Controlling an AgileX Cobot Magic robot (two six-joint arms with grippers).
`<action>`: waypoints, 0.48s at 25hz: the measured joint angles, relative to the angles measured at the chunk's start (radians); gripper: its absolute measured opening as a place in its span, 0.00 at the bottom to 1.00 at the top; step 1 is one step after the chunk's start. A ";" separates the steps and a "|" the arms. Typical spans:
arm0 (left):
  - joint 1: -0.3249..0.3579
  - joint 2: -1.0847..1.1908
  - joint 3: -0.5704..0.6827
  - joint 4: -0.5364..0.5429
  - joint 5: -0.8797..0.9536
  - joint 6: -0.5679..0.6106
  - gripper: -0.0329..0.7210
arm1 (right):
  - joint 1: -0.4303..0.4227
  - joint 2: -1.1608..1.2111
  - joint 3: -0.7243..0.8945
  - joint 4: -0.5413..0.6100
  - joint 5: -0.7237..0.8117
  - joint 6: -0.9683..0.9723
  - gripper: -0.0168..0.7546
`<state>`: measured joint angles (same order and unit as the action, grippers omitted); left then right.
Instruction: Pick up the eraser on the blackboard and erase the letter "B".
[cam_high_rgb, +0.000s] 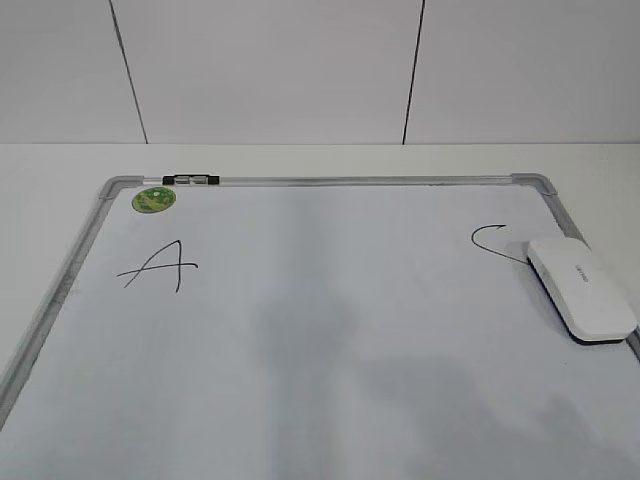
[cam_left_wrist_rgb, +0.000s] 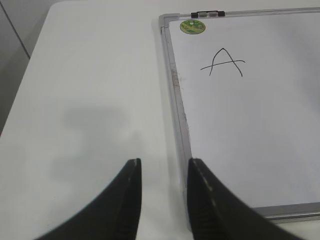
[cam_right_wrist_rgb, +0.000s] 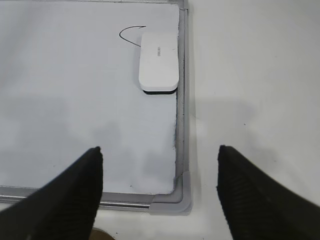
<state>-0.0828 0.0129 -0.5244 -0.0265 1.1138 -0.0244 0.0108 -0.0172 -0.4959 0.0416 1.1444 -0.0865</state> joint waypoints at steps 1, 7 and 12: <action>0.000 0.000 0.000 0.002 0.000 -0.004 0.36 | 0.000 0.000 0.000 0.000 0.000 0.000 0.74; 0.000 0.000 0.000 0.036 -0.002 -0.059 0.36 | 0.000 0.000 0.000 0.000 0.000 0.000 0.74; 0.000 0.000 0.000 0.101 -0.002 -0.155 0.36 | 0.000 0.000 0.000 0.000 0.000 -0.002 0.74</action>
<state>-0.0828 0.0129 -0.5244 0.0748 1.1120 -0.1791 0.0108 -0.0172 -0.4959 0.0416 1.1444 -0.0883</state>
